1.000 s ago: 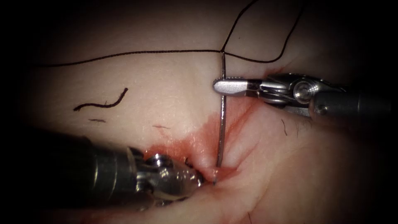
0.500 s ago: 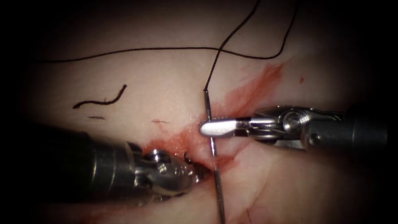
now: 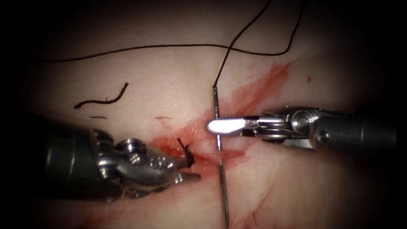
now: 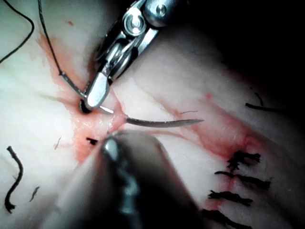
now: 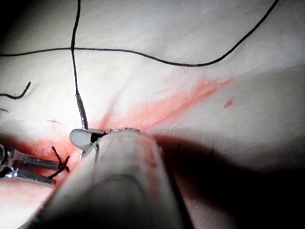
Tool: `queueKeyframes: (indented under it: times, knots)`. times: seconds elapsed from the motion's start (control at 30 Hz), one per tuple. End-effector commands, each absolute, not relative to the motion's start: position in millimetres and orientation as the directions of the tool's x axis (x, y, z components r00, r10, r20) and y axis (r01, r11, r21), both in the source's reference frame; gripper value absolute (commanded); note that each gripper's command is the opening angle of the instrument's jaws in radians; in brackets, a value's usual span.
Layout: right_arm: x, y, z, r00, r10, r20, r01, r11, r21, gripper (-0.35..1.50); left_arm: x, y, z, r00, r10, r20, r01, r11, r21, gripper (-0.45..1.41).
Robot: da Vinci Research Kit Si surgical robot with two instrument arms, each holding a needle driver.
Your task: Wound Closure
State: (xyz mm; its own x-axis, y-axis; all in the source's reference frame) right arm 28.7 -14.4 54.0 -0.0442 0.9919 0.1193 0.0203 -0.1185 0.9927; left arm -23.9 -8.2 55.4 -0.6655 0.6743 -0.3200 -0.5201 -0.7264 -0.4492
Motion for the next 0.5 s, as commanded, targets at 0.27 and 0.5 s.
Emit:
queueKeyframes:
  times: [0.27, 0.5]
  knots:
    - [28.3, -12.0, 53.9, -0.148, 0.984, 0.095, 0.002, -0.096, 0.995, -0.35, -24.3, -5.4, 50.0, -0.633, 0.585, -0.508, -0.379, -0.806, -0.456, 0.27]
    - [28.6, -12.6, 53.4, -0.163, 0.963, 0.215, 0.054, -0.209, 0.977, -0.35, -25.9, -6.0, 50.4, -0.680, 0.055, -0.731, 0.079, -0.986, -0.147, 0.24]
